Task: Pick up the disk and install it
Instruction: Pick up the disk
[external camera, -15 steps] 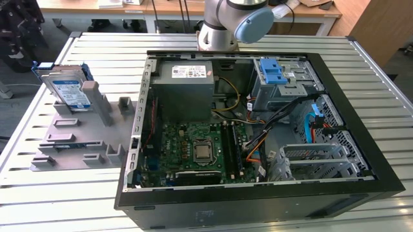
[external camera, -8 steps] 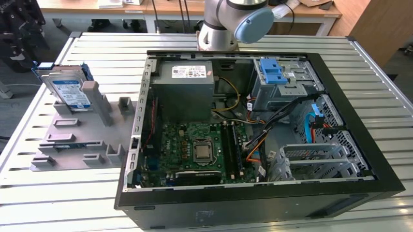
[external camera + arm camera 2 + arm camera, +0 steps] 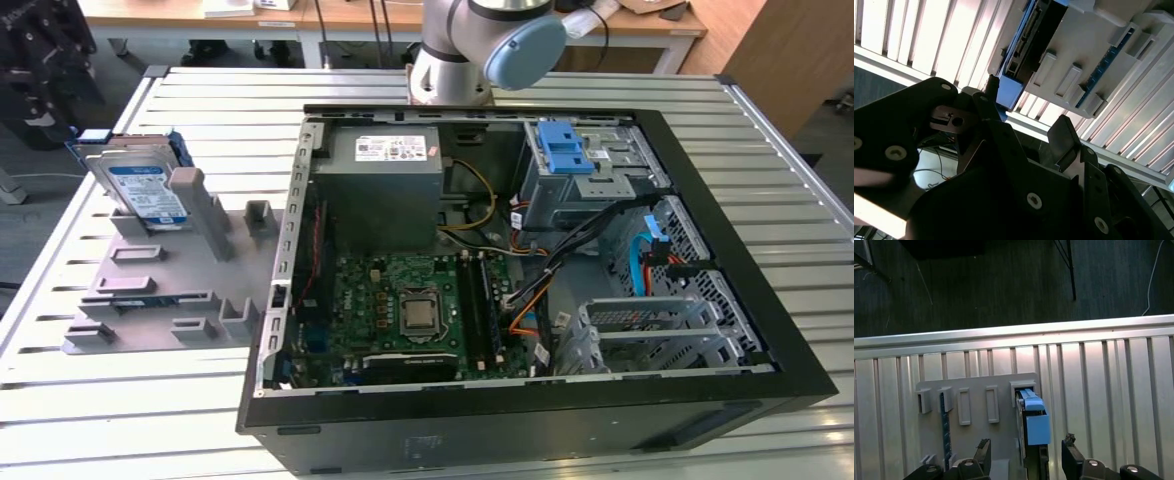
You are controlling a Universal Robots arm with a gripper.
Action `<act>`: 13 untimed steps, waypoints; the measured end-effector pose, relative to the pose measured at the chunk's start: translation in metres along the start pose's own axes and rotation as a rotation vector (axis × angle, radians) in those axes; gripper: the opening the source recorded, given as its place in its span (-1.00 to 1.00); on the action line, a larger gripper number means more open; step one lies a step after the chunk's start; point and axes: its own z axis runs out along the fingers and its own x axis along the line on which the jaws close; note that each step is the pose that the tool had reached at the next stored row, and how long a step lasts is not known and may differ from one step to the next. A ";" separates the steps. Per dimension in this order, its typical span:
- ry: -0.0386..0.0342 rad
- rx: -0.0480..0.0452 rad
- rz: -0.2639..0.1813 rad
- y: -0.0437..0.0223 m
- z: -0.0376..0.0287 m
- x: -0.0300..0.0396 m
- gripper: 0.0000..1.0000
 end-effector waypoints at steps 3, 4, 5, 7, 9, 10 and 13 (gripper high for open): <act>0.0000 0.0005 -0.004 0.0005 0.0037 -0.0005 0.33; 0.0001 0.0008 -0.009 0.0007 0.0051 -0.0004 0.33; 0.0001 0.0009 -0.014 0.0009 0.0064 -0.0004 0.33; 0.0001 0.0012 -0.021 0.0011 0.0098 -0.0004 0.33; 0.0001 0.0013 -0.021 0.0013 0.0134 -0.0006 0.33; 0.0001 0.0014 -0.021 0.0014 0.0149 -0.0009 0.33; 0.0002 0.0012 -0.021 0.0018 0.0189 -0.0015 0.33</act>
